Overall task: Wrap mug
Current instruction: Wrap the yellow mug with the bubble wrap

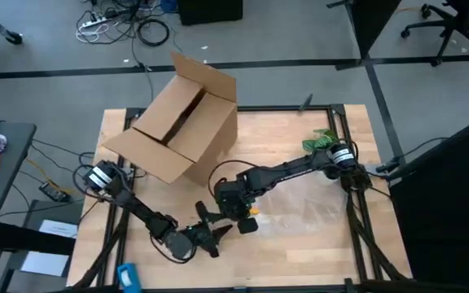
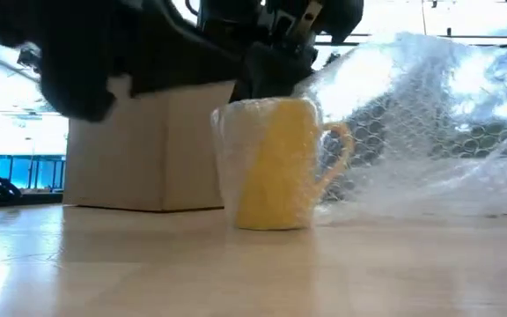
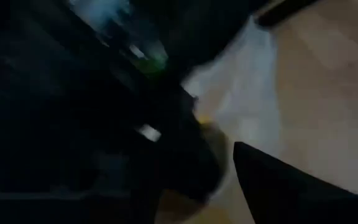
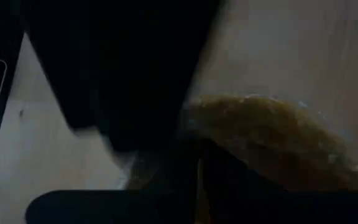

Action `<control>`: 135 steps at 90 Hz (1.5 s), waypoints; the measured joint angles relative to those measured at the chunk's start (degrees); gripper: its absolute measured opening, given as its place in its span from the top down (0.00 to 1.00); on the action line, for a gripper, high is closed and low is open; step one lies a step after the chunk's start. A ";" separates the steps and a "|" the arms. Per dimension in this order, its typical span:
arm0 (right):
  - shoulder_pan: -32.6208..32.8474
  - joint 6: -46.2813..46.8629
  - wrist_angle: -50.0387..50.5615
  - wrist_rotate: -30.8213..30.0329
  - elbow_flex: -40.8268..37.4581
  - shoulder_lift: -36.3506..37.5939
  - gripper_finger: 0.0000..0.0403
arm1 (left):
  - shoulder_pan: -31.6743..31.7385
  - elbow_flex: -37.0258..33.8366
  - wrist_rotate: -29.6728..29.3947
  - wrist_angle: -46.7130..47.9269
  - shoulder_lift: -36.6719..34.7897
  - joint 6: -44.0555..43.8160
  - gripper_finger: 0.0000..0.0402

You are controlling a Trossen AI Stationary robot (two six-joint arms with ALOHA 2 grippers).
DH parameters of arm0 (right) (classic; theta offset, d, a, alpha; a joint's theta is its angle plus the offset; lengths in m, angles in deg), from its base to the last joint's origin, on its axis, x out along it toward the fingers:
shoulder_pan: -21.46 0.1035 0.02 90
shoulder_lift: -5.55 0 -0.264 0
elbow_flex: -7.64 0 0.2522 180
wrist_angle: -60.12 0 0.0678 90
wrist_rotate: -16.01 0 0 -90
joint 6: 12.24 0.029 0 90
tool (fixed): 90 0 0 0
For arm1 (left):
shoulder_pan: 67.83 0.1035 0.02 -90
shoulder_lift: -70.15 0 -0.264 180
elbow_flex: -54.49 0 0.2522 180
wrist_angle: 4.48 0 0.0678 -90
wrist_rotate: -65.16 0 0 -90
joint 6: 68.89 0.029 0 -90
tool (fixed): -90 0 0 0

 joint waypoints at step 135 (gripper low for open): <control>-2.34 1.08 -10.43 -0.34 -13.07 7.48 1.00 | 6.48 9.08 12.65 35.65 -9.01 -13.05 0.86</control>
